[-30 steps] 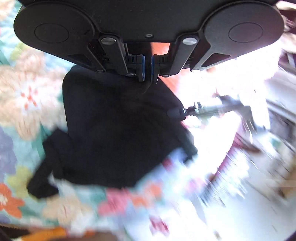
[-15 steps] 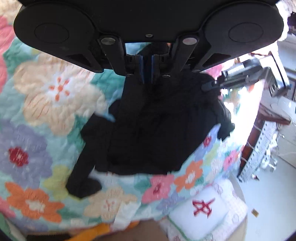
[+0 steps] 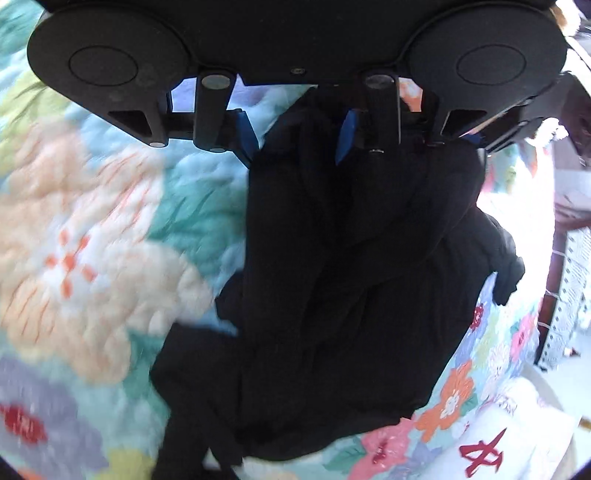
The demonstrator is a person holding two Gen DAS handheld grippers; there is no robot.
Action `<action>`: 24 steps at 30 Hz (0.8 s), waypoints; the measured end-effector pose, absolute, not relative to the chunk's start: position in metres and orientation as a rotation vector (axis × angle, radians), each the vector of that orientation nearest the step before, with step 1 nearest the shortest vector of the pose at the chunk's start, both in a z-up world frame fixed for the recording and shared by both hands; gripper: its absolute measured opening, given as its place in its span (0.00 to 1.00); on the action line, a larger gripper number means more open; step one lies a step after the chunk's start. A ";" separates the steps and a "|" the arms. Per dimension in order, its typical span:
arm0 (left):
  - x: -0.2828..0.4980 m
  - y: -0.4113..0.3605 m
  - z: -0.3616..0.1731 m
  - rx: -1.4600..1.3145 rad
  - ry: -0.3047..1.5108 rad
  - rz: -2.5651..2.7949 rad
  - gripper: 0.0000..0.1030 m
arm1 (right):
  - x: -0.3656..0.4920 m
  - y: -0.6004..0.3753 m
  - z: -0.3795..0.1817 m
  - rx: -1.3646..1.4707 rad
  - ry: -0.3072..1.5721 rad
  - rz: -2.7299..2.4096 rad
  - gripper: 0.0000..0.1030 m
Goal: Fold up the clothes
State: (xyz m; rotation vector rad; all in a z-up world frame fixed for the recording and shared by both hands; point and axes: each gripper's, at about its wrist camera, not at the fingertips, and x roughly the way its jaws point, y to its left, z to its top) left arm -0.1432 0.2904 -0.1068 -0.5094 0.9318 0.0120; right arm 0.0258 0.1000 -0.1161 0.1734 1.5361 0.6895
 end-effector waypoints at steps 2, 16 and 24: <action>-0.138 0.286 -0.109 -0.483 0.908 0.027 0.65 | 0.023 0.102 -0.119 0.172 1.518 0.705 0.46; -0.208 0.302 0.009 -0.482 0.964 -0.093 0.10 | -0.031 0.076 0.024 -0.075 1.229 0.943 0.16; -0.217 0.284 -0.049 -0.482 1.194 -0.014 0.08 | -0.069 0.100 -0.030 -0.739 1.356 0.856 0.20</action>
